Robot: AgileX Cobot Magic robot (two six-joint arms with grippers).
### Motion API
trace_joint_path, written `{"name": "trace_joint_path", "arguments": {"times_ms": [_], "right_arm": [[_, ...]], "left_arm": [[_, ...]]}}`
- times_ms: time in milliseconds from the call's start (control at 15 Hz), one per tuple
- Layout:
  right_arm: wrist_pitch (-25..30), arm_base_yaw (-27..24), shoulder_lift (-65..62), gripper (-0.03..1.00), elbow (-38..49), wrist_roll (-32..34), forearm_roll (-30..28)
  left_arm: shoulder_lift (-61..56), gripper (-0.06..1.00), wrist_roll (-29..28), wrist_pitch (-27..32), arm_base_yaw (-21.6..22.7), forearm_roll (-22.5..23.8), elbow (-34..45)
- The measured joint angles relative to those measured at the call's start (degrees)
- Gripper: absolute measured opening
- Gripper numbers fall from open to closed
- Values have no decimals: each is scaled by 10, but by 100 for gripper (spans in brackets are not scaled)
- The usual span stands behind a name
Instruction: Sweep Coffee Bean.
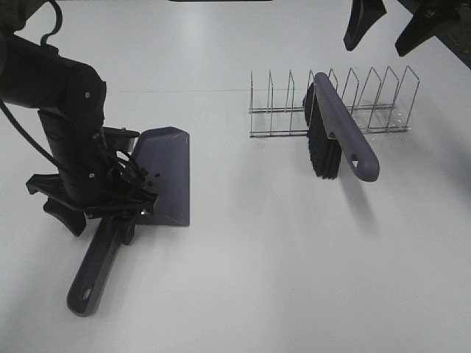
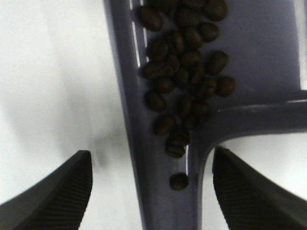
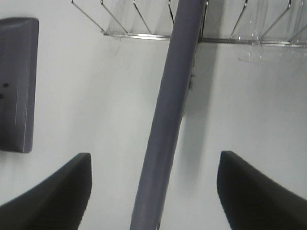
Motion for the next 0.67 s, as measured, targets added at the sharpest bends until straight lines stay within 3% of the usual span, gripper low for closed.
{"name": "trace_joint_path", "arguments": {"times_ms": [333,667], "right_arm": [[0,0,-95,64,125,-1,-1],[1,0,-213,64,248,-1,-1]], "left_arm": [[-87,66,16,1,17,1,-12],[-166,66,48,32,155,18,-38]]}}
